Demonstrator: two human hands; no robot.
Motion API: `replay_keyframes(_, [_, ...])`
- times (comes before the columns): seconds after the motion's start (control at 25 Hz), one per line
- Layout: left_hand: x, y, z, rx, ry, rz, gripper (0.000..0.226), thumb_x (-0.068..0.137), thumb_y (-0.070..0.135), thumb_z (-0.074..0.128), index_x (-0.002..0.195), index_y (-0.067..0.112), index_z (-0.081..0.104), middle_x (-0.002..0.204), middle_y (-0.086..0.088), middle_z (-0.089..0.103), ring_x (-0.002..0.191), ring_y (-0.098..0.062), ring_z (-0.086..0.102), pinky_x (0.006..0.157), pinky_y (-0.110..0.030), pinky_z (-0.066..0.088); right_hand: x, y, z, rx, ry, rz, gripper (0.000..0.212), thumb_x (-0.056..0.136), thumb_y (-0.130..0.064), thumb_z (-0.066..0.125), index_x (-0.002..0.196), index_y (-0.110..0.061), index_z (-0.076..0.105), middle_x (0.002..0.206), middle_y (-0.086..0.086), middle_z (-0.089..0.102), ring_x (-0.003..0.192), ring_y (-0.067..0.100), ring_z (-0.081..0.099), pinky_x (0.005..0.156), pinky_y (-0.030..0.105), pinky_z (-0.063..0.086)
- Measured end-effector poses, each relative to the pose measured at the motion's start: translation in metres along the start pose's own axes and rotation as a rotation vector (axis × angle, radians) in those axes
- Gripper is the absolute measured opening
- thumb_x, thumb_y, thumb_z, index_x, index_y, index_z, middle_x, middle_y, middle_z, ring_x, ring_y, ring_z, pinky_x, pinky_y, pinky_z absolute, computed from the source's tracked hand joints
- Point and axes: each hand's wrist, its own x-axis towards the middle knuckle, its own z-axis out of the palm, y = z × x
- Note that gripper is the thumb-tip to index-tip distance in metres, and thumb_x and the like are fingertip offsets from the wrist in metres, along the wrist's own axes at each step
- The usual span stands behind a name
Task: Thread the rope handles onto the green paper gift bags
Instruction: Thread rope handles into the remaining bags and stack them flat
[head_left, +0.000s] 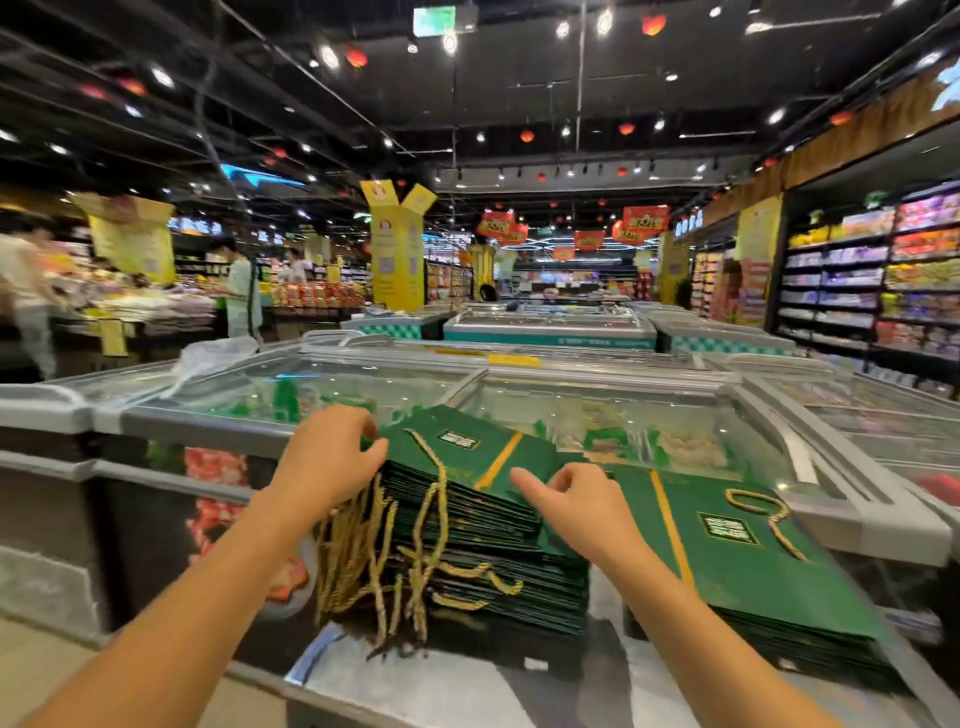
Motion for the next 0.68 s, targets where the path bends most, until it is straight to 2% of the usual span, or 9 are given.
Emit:
replay_keyframes(0.08, [0.0, -0.008, 0.003, -0.077, -0.007, -0.056, 0.033, 0.095, 0.038, 0.063, 0.115, 0.013, 0.069, 0.111, -0.011, 0.069, 0.103, -0.026, 0.064, 0.088, -0.037, 0.051, 0.002, -0.007, 0.003, 0.005, -0.048, 0.052, 0.063, 0.08, -0.071, 0.068, 0.061, -0.018, 0.04, 0.055, 0.001, 0.041, 0.053, 0.021, 0.043, 0.063, 0.034, 0.034])
replay_keyframes(0.16, [0.002, -0.008, 0.009, -0.202, -0.01, -0.127, 0.036, 0.093, 0.037, 0.065, 0.12, 0.013, 0.069, 0.113, -0.011, 0.07, 0.106, -0.026, 0.064, 0.094, -0.039, 0.052, 0.002, -0.01, 0.002, 0.103, -0.089, 0.096, 0.068, 0.08, -0.062, 0.075, 0.054, -0.02, 0.029, 0.044, -0.005, 0.025, 0.044, 0.018, 0.027, 0.066, 0.034, 0.038])
replay_keyframes(0.24, [0.001, -0.006, 0.009, -0.297, 0.0, -0.187, 0.038, 0.093, 0.036, 0.066, 0.124, 0.014, 0.07, 0.119, -0.005, 0.072, 0.114, -0.027, 0.063, 0.103, -0.048, 0.048, -0.002, -0.01, -0.001, 0.242, -0.088, 0.126, 0.07, 0.084, -0.048, 0.079, 0.051, -0.021, 0.023, 0.043, -0.006, 0.015, 0.044, 0.017, 0.019, 0.087, 0.041, 0.051])
replay_keyframes(0.28, [-0.001, -0.005, 0.009, -0.33, 0.015, -0.196, 0.035, 0.093, 0.036, 0.066, 0.121, 0.017, 0.072, 0.118, -0.002, 0.073, 0.114, -0.026, 0.062, 0.106, -0.05, 0.045, -0.005, -0.009, -0.003, 0.3, -0.07, 0.126, 0.068, 0.084, -0.044, 0.079, 0.05, -0.02, 0.025, 0.046, -0.006, 0.015, 0.045, 0.017, 0.018, 0.093, 0.041, 0.051])
replay_keyframes(0.36, [-0.01, -0.001, 0.007, -0.447, 0.046, -0.205, 0.03, 0.092, 0.033, 0.069, 0.118, 0.019, 0.073, 0.115, 0.001, 0.073, 0.111, -0.023, 0.064, 0.106, -0.048, 0.044, -0.008, -0.004, -0.007, 0.419, -0.017, 0.107, 0.056, 0.085, -0.041, 0.08, 0.055, -0.016, 0.04, 0.051, -0.003, 0.022, 0.049, 0.017, 0.022, 0.073, 0.036, 0.045])
replay_keyframes(0.44, [-0.024, 0.008, 0.001, -0.651, 0.079, -0.193, 0.028, 0.092, 0.025, 0.071, 0.117, 0.015, 0.073, 0.107, 0.001, 0.072, 0.105, -0.018, 0.065, 0.096, -0.036, 0.048, -0.013, 0.001, -0.013, 0.562, 0.022, 0.09, 0.037, 0.088, -0.035, 0.078, 0.074, -0.004, 0.064, 0.061, 0.004, 0.041, 0.048, 0.016, 0.036, 0.062, 0.034, 0.034])
replay_keyframes(0.52, [-0.04, 0.02, -0.003, -0.775, 0.113, -0.17, 0.025, 0.091, 0.021, 0.072, 0.115, 0.016, 0.074, 0.102, 0.003, 0.071, 0.098, -0.01, 0.065, 0.082, -0.024, 0.047, -0.024, 0.002, -0.022, 0.754, 0.04, 0.108, 0.031, 0.094, -0.021, 0.073, 0.1, 0.009, 0.068, 0.085, 0.012, 0.064, 0.052, 0.013, 0.061, 0.056, 0.029, 0.046])
replay_keyframes(0.56, [-0.047, 0.025, -0.005, -0.819, 0.118, -0.163, 0.023, 0.09, 0.02, 0.072, 0.113, 0.017, 0.074, 0.1, 0.004, 0.072, 0.095, -0.006, 0.064, 0.077, -0.021, 0.046, -0.031, 0.001, -0.028, 0.833, 0.052, 0.105, 0.026, 0.096, -0.016, 0.07, 0.106, 0.007, 0.068, 0.096, 0.014, 0.068, 0.057, 0.015, 0.067, 0.056, 0.025, 0.052])
replay_keyframes(0.68, [-0.067, 0.045, -0.009, -0.996, 0.077, -0.157, 0.017, 0.09, 0.017, 0.073, 0.107, 0.019, 0.076, 0.093, 0.002, 0.074, 0.089, -0.009, 0.067, 0.076, -0.023, 0.051, -0.057, 0.009, -0.052, 0.946, 0.108, 0.092, 0.014, 0.097, -0.008, 0.066, 0.105, 0.003, 0.069, 0.099, 0.012, 0.071, 0.066, 0.018, 0.071, 0.059, 0.023, 0.059])
